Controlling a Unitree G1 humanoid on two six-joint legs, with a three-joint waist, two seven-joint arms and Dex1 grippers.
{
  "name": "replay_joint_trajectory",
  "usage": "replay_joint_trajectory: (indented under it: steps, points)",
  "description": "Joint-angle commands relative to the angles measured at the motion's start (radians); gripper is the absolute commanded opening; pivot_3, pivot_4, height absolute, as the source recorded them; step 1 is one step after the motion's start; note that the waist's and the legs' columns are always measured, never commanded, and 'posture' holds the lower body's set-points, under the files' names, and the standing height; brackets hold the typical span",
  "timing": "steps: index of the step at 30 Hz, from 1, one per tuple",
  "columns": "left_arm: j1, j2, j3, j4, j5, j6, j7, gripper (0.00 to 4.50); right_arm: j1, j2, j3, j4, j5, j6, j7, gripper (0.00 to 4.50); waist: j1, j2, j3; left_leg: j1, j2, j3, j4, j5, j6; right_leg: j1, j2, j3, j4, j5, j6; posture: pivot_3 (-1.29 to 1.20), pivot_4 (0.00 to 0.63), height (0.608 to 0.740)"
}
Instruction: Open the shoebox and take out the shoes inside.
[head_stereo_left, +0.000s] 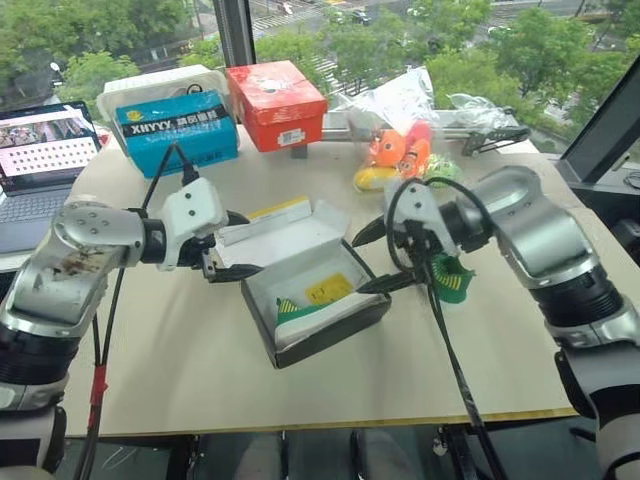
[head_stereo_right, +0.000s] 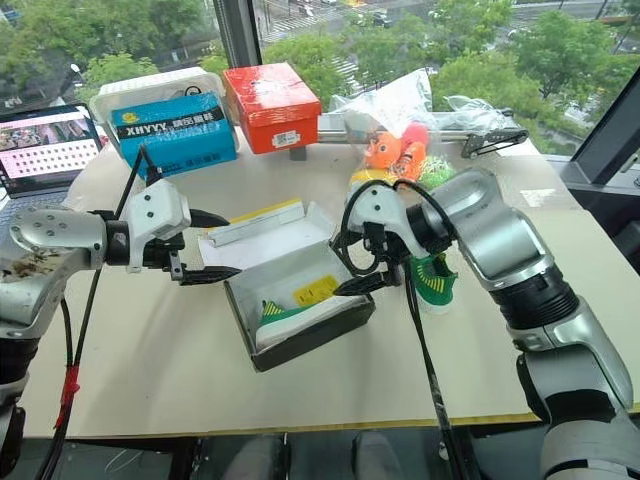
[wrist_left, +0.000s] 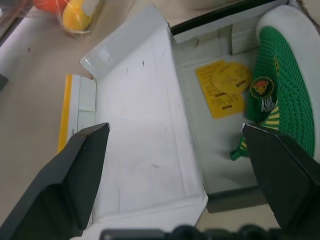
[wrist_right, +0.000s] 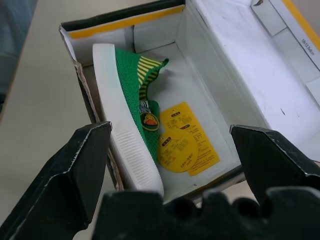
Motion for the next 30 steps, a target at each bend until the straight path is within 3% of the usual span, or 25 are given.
replay_joint_trajectory:
  steps: [1, 18, 30]
  points:
    - [0.003, 0.014, 0.049, -0.048, -0.01, 0.011, 0.016, 4.5, -0.006, 0.001, 0.005, 0.041, -0.05, -0.087, 0.012, 4.49, 0.001, 0.0, 0.0, 0.0, 0.0, 0.0, 0.0, 0.0, 0.0, 0.0, 0.0, 0.0, 0.0, 0.0, 0.0, 0.0, 0.15, 0.74]
    - [0.028, 0.025, 0.064, -0.062, -0.002, 0.01, 0.031, 4.5, -0.019, 0.019, 0.021, 0.254, -0.223, -0.3, 0.025, 4.49, -0.007, 0.0, 0.0, 0.001, 0.0, 0.0, 0.0, 0.0, 0.0, 0.0, 0.0, 0.0, 0.0, 0.0, -0.001, 0.0, 0.15, 0.74]
    - [0.008, 0.036, 0.053, -0.048, 0.011, 0.005, 0.023, 4.5, 0.003, 0.01, 0.003, 0.162, -0.204, -0.31, 0.079, 4.49, -0.007, 0.0, 0.0, 0.001, 0.0, 0.0, 0.0, 0.0, 0.0, 0.0, 0.0, 0.0, 0.0, 0.0, -0.001, 0.0, 0.15, 0.74]
